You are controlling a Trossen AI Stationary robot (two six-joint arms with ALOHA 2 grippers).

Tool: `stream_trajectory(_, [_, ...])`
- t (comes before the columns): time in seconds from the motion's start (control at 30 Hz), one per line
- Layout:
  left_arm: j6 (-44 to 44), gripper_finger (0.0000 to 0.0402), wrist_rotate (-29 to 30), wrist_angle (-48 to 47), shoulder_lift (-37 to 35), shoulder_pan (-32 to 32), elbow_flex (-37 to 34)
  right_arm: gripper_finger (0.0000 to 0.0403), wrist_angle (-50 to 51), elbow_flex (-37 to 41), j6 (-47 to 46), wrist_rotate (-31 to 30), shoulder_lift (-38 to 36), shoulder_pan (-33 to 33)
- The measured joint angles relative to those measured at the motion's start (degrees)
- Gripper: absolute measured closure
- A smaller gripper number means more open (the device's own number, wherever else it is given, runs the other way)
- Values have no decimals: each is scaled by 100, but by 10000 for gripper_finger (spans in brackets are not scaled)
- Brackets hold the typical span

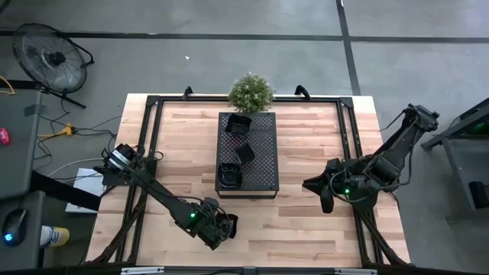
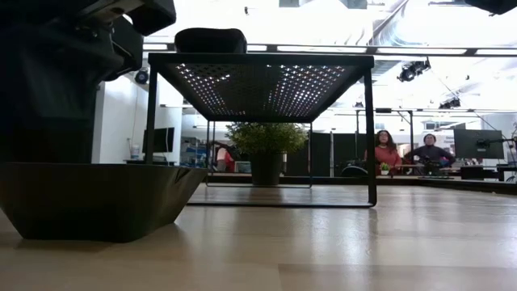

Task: Pick & Place Mini shaped plates
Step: Stack the distorted square plate on top of the distorted square plates on the shelf

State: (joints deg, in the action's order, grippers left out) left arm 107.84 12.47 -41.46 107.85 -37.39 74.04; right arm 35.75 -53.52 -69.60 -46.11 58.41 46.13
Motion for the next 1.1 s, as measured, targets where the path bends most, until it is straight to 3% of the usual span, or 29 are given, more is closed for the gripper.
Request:
stream_trajectory(0.97, [-112, 304, 5, 38, 16, 28, 0, 341, 0, 0, 7, 44, 0, 0])
stream_trajectory(1.1, [-113, 322, -20, 35, 16, 28, 0, 341, 0, 0, 37, 27, 0, 0])
